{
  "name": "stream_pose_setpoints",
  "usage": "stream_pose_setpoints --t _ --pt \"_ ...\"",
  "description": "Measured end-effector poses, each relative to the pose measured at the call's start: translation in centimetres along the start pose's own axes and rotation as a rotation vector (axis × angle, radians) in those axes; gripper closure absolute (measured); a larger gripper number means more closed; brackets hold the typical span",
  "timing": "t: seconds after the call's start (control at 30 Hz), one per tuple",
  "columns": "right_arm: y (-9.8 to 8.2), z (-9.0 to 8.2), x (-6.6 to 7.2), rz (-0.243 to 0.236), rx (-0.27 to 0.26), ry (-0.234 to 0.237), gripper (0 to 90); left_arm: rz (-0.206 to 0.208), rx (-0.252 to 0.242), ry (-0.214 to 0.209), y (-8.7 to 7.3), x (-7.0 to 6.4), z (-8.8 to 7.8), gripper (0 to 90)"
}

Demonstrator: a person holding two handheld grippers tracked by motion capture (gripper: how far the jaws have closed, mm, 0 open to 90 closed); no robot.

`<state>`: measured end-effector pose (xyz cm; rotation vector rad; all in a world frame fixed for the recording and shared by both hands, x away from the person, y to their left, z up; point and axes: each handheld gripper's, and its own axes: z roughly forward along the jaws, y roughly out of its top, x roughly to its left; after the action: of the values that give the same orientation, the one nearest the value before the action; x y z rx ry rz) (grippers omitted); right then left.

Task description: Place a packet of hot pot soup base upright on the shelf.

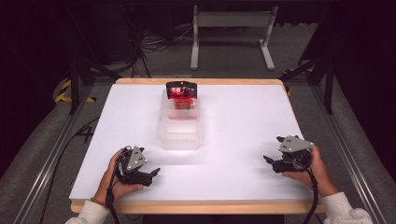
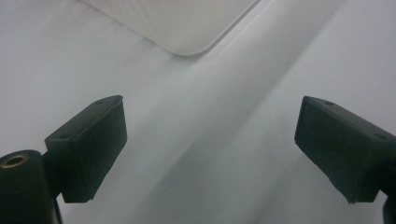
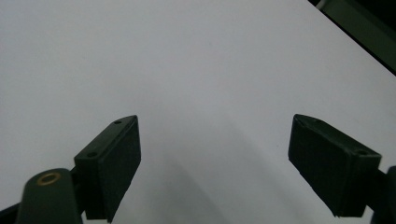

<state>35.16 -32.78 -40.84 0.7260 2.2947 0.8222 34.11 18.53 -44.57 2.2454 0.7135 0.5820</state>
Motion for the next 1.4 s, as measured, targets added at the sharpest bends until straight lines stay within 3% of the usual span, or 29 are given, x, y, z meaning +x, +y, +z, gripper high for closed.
stream_pose_setpoints --t 0.47,0.67,0.87,1.4 --pt "-3.1 -1.5 0.7 0.047 -0.030 -0.035 15.3 0.023 0.004 -0.005 -0.1 -0.5 -0.1 9.6" --pt "-4.5 -2.1 0.4 0.113 -0.042 -0.032 14.3 0.023 0.000 -0.007 -0.3 -0.6 -0.2 9.4" --pt "-5.8 -2.8 0.6 0.155 -0.054 -0.060 13.1 0.023 -0.002 -0.007 -0.4 -0.7 -0.4 9.4" --pt "-7.3 -4.5 1.1 0.224 -0.073 -0.075 12.0 0.013 -0.028 -0.021 -0.6 -1.1 -0.7 8.8"
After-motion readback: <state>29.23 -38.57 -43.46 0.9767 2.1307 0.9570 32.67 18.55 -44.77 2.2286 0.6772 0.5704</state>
